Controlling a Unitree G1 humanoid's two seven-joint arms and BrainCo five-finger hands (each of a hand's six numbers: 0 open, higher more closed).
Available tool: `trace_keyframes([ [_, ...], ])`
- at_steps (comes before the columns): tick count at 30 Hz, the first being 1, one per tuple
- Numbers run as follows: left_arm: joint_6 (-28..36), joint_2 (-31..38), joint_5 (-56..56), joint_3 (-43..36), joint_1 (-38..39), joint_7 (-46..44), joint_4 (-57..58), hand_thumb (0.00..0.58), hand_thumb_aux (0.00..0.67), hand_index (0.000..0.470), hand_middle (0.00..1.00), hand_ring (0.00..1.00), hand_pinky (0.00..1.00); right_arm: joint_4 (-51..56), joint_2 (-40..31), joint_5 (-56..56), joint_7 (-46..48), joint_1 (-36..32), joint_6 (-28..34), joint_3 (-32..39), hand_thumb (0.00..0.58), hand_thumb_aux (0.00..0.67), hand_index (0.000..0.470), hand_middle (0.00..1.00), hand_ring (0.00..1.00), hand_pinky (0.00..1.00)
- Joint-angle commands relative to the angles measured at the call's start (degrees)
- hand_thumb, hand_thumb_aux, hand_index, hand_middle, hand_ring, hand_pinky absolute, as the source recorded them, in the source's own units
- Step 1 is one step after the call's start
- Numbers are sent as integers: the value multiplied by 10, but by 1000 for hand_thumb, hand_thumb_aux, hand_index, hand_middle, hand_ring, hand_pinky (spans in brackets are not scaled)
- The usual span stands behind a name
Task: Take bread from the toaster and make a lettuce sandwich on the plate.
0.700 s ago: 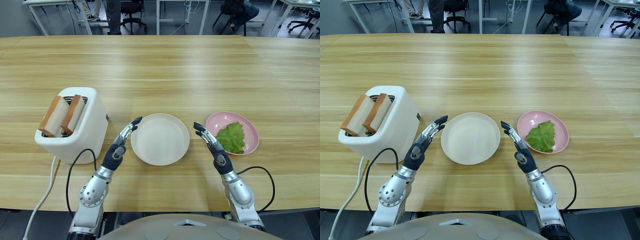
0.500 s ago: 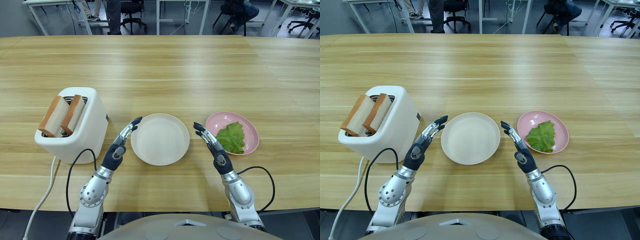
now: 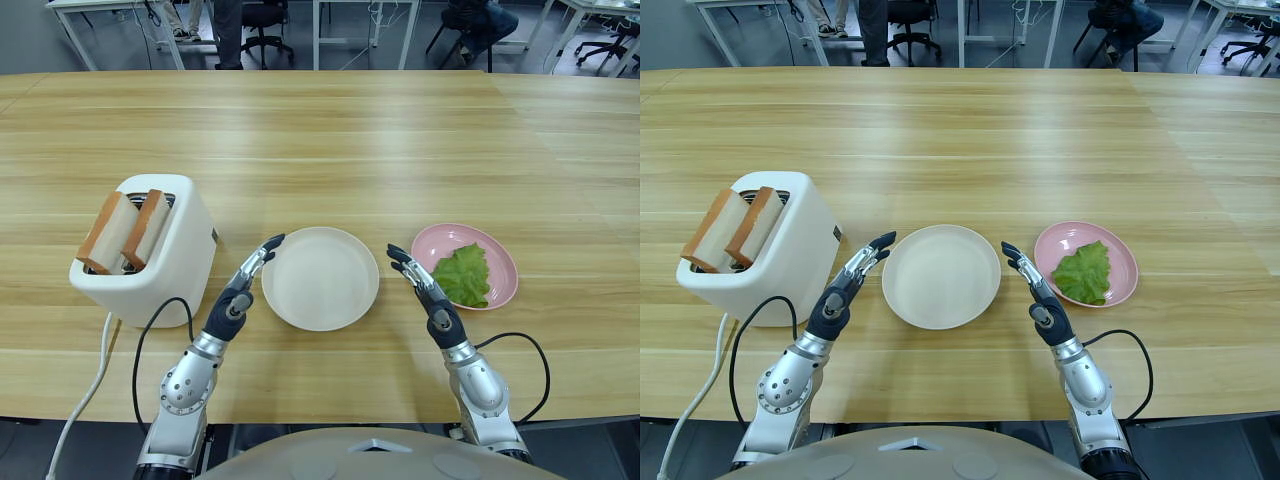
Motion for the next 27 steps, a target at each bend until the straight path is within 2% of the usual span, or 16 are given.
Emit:
trace_keyframes([
  [1,75,3,-10,72,-18,43,-165,0,0,0,0,0,0,4,2,-4,-8,-6,1,-1,0,0,0,0,0,0],
  [4,158,26,-47,154,-51,69,-276,0,0,0,0,0,0,4,6,-6,-12,-7,1,0,0,0,0,0,0,0],
  [8,260,82,-36,269,-102,86,-323,0,0,0,0,0,0,-1,14,-7,-19,-12,3,4,0,0,0,0,0,0],
  [13,307,126,39,334,-111,95,-318,0,0,0,0,0,0,-12,20,-6,-27,-16,11,0,0,0,0,0,0,0],
  [16,333,146,101,339,-105,98,-288,0,0,0,0,0,0,-17,20,-7,-31,-16,16,-3,0,0,0,0,0,0],
  [22,400,230,349,277,-76,112,-137,0,0,0,0,0,0,-31,17,-7,-36,-13,26,-8,0,0,0,0,0,0],
  [27,452,252,427,241,-57,102,-85,0,0,0,0,0,0,-39,13,-2,-38,-10,31,-8,0,0,0,0,0,0],
])
